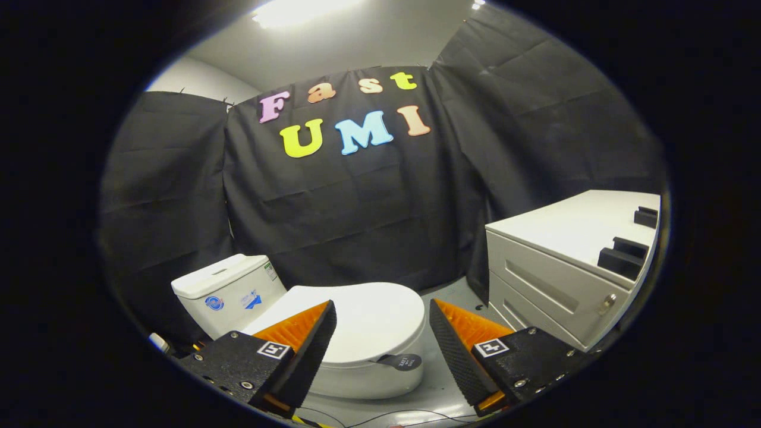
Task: Open the toilet lid.
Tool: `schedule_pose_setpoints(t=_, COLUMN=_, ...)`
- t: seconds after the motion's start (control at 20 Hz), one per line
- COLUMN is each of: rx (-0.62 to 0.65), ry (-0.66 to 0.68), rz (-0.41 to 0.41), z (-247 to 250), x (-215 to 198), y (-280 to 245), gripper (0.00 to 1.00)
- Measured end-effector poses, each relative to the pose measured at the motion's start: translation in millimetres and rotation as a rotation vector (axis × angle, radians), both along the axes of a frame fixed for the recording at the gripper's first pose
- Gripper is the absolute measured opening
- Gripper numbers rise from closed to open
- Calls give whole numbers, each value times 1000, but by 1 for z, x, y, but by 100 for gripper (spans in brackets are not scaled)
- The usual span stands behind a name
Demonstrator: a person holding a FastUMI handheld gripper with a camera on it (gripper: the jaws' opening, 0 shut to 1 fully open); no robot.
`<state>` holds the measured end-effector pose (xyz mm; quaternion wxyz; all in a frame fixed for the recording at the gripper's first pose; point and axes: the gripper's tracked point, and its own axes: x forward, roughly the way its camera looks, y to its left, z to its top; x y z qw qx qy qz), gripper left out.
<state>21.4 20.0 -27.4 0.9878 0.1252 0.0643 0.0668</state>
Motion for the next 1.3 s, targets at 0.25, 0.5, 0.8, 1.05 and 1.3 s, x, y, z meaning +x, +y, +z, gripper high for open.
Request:
schedule_pose_setpoints(t=0.25, rx=112, ry=137, rz=74, z=-40, x=14, y=18, gripper=96)
schedule_pose_setpoints(t=0.5, rx=264, ry=277, rz=95, z=-75, x=32, y=22, gripper=96)
schedule_pose_setpoints(t=0.8, rx=402, ry=382, rz=63, z=-110, x=45, y=17, gripper=95)
schedule_pose_setpoints(t=1.05, rx=532, ry=465, rz=-7, z=-143, x=54, y=1, gripper=94)
schedule_pose_setpoints(t=1.3, rx=675, ry=537, rz=-36, z=-168, x=56, y=-2, gripper=91)
